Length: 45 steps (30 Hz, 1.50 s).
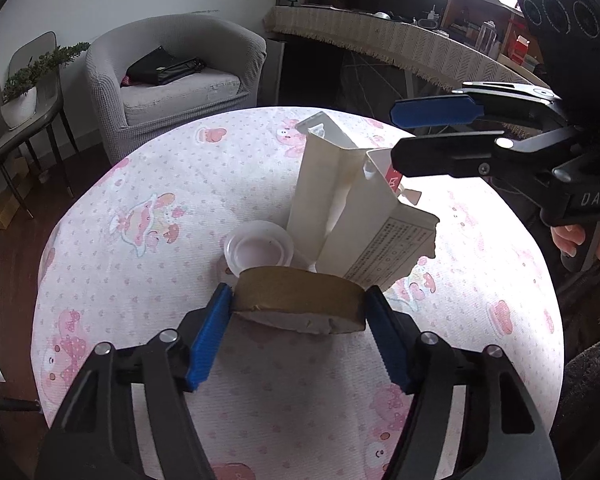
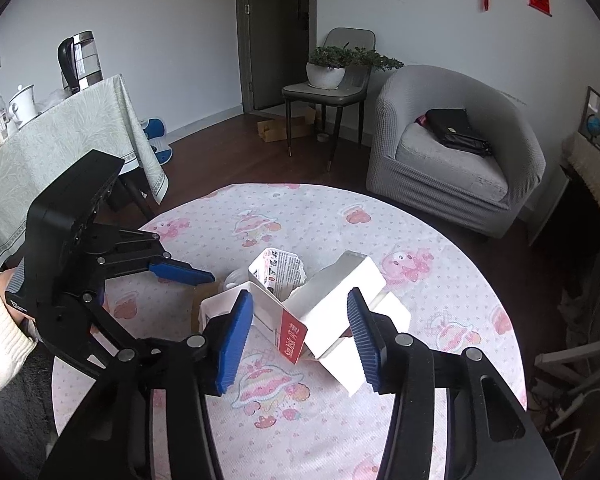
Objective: Collect trash
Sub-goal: 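Grasp the brown tape roll with the left tool while the right tool grasps the white SanDisk box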
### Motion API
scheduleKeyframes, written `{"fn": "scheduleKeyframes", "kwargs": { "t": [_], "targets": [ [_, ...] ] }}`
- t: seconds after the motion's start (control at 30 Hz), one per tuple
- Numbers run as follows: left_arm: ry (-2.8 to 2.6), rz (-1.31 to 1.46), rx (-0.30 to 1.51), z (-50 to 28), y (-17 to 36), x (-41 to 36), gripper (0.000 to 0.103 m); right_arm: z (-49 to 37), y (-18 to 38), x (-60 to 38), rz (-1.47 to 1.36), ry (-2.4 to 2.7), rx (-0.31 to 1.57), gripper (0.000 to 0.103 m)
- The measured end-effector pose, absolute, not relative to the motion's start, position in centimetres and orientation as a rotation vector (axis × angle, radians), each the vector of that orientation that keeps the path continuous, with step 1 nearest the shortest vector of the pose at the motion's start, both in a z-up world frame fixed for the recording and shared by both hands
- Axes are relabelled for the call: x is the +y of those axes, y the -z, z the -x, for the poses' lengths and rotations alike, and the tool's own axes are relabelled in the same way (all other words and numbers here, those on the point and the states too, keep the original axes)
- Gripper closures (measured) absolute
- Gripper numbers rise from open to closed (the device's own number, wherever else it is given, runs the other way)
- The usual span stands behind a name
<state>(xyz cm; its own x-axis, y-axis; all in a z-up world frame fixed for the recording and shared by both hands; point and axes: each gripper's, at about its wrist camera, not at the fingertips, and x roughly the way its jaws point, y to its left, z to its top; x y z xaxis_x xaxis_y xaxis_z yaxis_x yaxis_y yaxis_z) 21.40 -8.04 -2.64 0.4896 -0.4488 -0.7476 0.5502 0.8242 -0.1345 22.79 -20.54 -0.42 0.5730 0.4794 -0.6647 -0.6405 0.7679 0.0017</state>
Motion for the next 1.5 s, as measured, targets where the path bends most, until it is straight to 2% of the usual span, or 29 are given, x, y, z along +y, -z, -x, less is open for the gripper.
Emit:
{"fn": "scheduleKeyframes", "kwargs": {
  "t": [0.17,0.4,1.0,1.23,1.5],
  "targets": [
    [0.598,-0.111,0.869,-21.4,2.5,-7.6,0.034,-22.9,1.2,-19.8,0.257,-0.693,0.699,0.058],
    [0.591,-0.076,0.874,-20.6,2.3,-6.6,0.034,-23.3,2.5,-18.3,0.283,-0.711,0.712,0.07],
    [0.507,-0.022,0.872,-18.7,1.3,-2.3,0.034,-22.3,2.9,-16.0,0.368,-0.688,0.649,0.072],
    [0.48,-0.008,0.867,-18.2,1.0,-1.0,0.034,-22.4,4.4,-14.0,0.383,-0.752,0.707,0.096],
    [0.433,0.019,0.85,-17.2,0.2,0.6,0.034,-22.5,3.6,-13.3,0.31,-0.746,0.721,0.102]
  ]
}}
